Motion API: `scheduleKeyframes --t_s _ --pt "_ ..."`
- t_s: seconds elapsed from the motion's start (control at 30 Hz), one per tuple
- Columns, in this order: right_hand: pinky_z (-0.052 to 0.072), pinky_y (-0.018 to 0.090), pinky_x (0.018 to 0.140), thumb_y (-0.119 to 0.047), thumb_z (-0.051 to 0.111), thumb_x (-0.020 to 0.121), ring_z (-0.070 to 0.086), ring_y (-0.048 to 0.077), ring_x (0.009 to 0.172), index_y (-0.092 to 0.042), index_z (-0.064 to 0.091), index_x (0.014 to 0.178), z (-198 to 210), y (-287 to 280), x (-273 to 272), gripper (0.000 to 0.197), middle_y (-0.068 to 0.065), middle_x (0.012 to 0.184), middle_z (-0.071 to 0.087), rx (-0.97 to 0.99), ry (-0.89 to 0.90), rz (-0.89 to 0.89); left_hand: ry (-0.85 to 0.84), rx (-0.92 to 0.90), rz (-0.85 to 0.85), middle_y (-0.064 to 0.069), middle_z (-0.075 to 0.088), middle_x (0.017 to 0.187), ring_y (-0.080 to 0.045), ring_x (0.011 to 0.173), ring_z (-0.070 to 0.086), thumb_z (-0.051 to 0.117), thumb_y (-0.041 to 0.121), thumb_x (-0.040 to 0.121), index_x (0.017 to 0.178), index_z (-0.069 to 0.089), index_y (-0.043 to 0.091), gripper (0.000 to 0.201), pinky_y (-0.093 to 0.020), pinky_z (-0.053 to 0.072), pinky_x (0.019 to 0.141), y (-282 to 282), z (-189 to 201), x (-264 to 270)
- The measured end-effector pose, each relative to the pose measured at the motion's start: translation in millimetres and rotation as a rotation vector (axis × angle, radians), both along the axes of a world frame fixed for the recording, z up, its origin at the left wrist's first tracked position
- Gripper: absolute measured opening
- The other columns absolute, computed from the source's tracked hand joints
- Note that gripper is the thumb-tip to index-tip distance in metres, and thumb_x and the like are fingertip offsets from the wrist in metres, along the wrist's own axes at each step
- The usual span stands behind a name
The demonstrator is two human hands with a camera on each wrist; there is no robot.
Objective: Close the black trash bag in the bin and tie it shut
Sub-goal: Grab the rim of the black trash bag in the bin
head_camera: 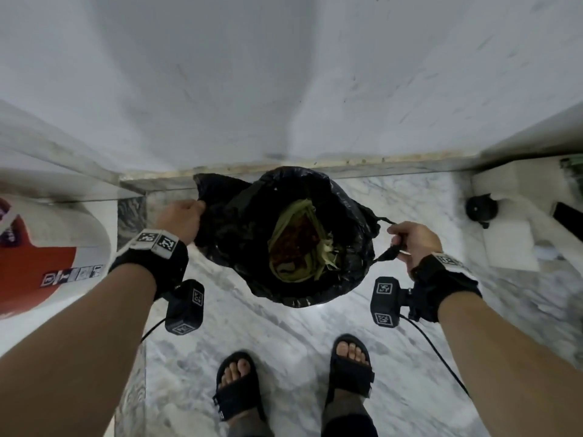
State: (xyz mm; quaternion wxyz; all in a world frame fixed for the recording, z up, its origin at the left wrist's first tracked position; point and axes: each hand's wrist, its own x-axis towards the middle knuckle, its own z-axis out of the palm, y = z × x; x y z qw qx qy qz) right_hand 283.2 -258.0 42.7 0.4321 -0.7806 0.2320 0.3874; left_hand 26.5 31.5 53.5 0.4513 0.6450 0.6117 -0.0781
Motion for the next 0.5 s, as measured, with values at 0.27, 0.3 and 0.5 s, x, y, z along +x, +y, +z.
scheduleKeyframes --t_s 0.27,0.3,0.5 --pt "0.027 0.025 0.040 -0.013 0.061 0.082 0.024 0.018 0.036 -0.002 0.065 0.085 28 54 1 0.011 0.000 0.035 0.032 0.192 0.090 0.273 -0.282 -0.415 0.082 -0.010 0.062 0.083 -0.022 0.068 0.059 0.056 0.017 0.086 0.080 0.060 0.014 0.008 -0.030 0.053 0.058 -9 50 52" --pt "0.027 0.025 0.038 -0.015 0.061 0.083 0.024 0.018 0.034 -0.003 0.064 0.084 27 61 1 0.013 0.001 0.035 0.033 0.173 0.076 0.309 -0.210 -0.370 0.012 -0.009 0.065 0.083 -0.022 0.068 0.060 0.060 0.025 0.084 0.084 0.064 0.013 0.012 -0.026 0.051 0.054 -11 46 56" --pt "0.047 0.034 0.050 -0.019 0.061 0.082 0.052 0.028 0.046 -0.002 0.064 0.085 14 82 16 0.017 0.014 0.059 0.060 -0.091 -0.211 0.516 0.047 -0.071 -0.194 -0.011 0.064 0.079 -0.030 0.077 0.059 0.059 0.040 0.075 0.082 0.062 0.010 0.031 -0.038 0.049 0.078 -5 14 81"
